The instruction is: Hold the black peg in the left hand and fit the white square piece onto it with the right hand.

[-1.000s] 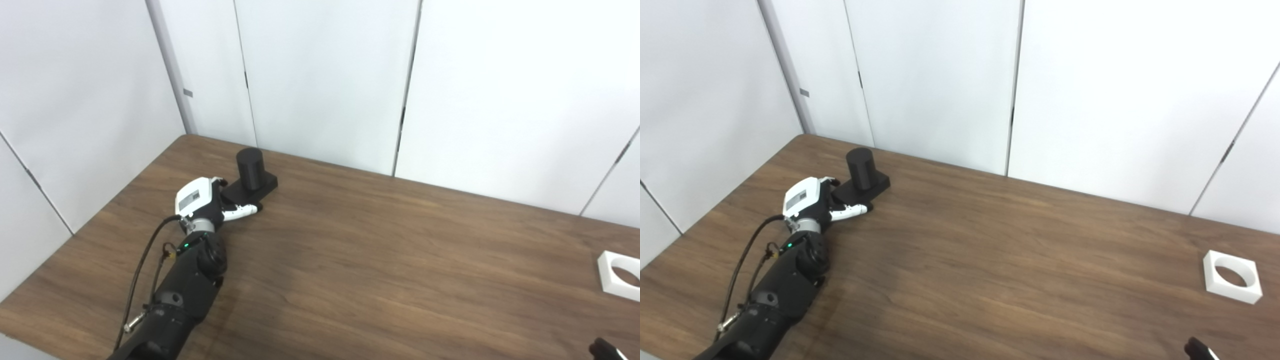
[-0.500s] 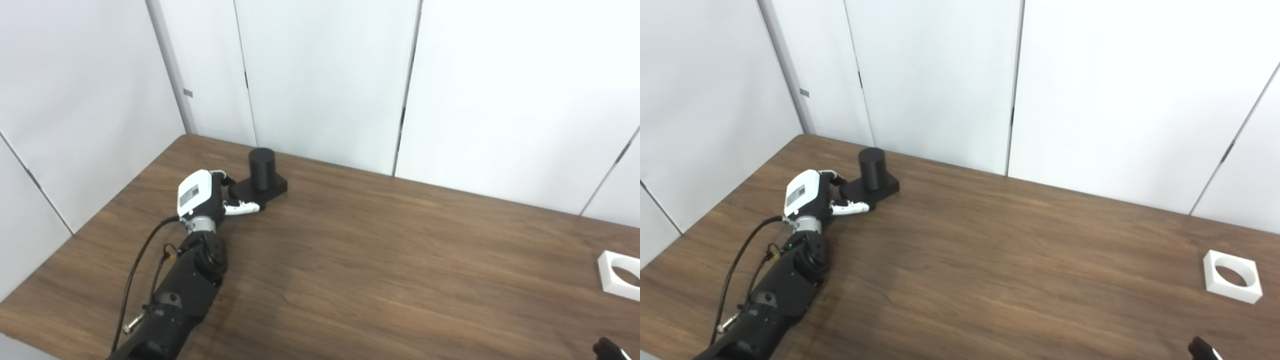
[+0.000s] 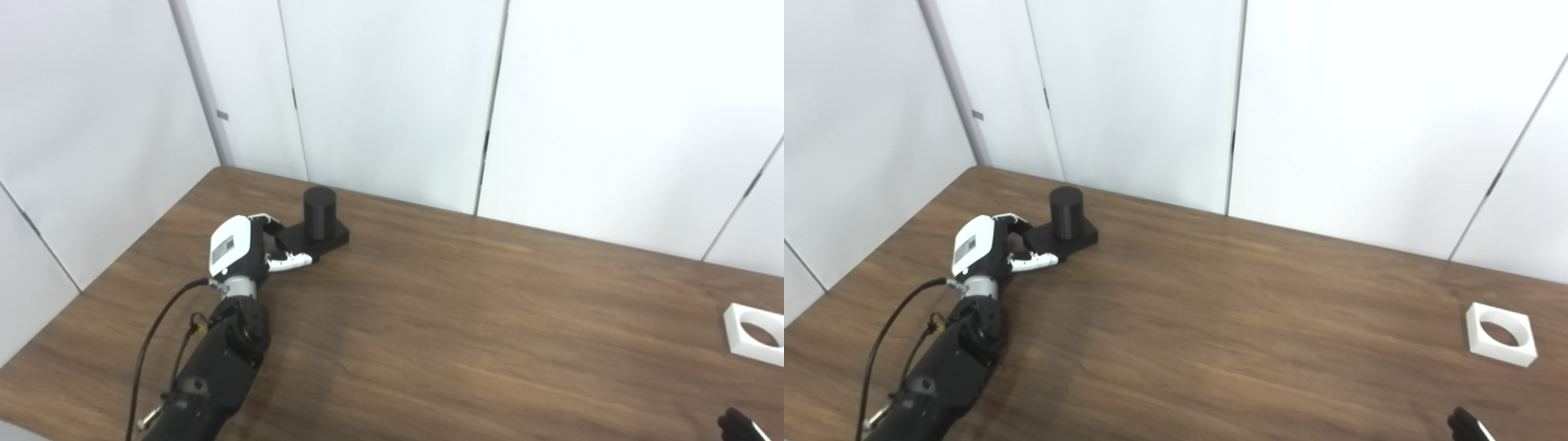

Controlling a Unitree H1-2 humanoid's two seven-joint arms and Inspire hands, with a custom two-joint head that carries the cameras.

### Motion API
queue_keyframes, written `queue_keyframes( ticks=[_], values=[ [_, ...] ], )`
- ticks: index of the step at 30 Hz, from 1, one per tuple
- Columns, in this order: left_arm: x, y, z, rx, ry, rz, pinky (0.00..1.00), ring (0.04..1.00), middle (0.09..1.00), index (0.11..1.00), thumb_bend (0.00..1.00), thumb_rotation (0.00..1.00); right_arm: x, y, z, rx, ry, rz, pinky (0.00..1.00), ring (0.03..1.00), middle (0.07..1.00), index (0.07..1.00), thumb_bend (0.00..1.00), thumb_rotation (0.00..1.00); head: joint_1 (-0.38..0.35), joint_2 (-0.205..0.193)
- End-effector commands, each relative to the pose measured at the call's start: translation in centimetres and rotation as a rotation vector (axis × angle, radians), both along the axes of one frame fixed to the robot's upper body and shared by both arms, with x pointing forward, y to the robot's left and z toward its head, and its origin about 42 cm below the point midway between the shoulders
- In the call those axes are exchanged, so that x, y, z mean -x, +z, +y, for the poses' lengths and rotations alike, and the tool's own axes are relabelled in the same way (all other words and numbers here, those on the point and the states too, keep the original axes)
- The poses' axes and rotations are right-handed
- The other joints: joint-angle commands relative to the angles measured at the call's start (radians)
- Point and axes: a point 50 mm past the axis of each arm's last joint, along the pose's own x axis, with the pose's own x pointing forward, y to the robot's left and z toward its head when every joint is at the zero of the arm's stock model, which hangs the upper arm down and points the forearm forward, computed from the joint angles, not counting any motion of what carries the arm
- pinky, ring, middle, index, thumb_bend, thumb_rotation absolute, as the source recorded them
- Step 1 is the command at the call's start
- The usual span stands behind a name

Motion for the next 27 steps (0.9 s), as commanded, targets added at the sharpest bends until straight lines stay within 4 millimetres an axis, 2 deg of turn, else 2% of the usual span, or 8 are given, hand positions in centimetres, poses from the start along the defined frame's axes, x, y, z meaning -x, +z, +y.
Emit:
queue_keyframes(
  ticks=[1,6,10,15,22,27],
  values=[
    [-0.1,2.0,-1.6,-0.018,-0.057,-0.070,0.71,0.765,0.695,0.480,0.52,0.05,-0.1,0.5,0.3,-0.007,0.002,0.000,1.00,0.947,0.896,0.878,0.71,1.00,-0.003,0.002],
    [2.3,1.6,-4.9,0.028,-0.154,-0.071,0.70,0.771,0.706,0.481,0.52,0.05,-0.2,0.7,0.6,0.002,0.007,-0.002,1.00,0.961,0.906,0.890,0.69,1.00,-0.024,0.011],
    [4.7,0.4,-8.3,0.018,-0.272,-0.032,0.70,0.779,0.721,0.483,0.52,0.05,-0.1,0.9,0.8,0.009,0.006,0.006,1.00,0.970,0.907,0.892,0.66,1.00,-0.044,0.021],
    [7.7,-0.6,-11.5,0.023,-0.416,0.008,0.73,0.790,0.738,0.483,0.52,0.05,0.0,1.2,1.2,0.028,0.001,0.006,1.00,0.963,0.896,0.889,0.62,1.00,-0.071,0.037],
    [12.0,-1.1,-14.9,0.045,-0.560,0.070,0.74,0.794,0.742,0.484,0.52,0.05,0.1,1.4,1.9,0.044,-0.013,-0.002,1.00,0.934,0.874,0.870,0.55,1.00,-0.135,0.055],
    [14.9,-1.0,-16.6,0.071,-0.654,0.111,0.81,0.821,0.749,0.485,0.52,0.05,0.1,1.9,2.6,0.063,-0.011,-0.014,1.00,0.911,0.865,0.867,0.51,1.00,-0.188,0.079]
  ],
)
